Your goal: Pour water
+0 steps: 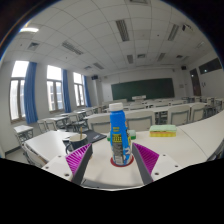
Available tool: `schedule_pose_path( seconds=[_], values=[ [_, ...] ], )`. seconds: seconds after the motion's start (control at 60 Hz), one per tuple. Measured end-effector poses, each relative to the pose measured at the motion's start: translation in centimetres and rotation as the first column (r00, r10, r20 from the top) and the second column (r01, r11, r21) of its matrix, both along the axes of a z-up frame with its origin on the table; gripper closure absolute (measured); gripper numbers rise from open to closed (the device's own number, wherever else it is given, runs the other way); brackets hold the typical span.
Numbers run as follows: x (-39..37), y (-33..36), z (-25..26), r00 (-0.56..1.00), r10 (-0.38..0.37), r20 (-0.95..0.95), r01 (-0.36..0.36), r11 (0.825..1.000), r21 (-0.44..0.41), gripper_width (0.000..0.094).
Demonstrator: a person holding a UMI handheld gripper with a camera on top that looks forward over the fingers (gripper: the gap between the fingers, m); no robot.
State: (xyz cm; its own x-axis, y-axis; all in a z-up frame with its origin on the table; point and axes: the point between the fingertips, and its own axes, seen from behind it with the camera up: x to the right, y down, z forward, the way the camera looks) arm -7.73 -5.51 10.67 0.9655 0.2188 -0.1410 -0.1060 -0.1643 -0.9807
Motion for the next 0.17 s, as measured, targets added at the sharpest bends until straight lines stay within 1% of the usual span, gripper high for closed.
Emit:
schedule_pose_path(
  seconds=[0.1, 0.167],
  values=[
    [-1.4, -3.2, 0.3, 0.999, 0.040, -0.017, -0.039, 0.999, 0.019, 0.0093],
    [-2.0, -4.7, 0.3, 0.998, 0.051, -0.041, -0.051, 0.998, 0.024, 0.0092]
  ],
)
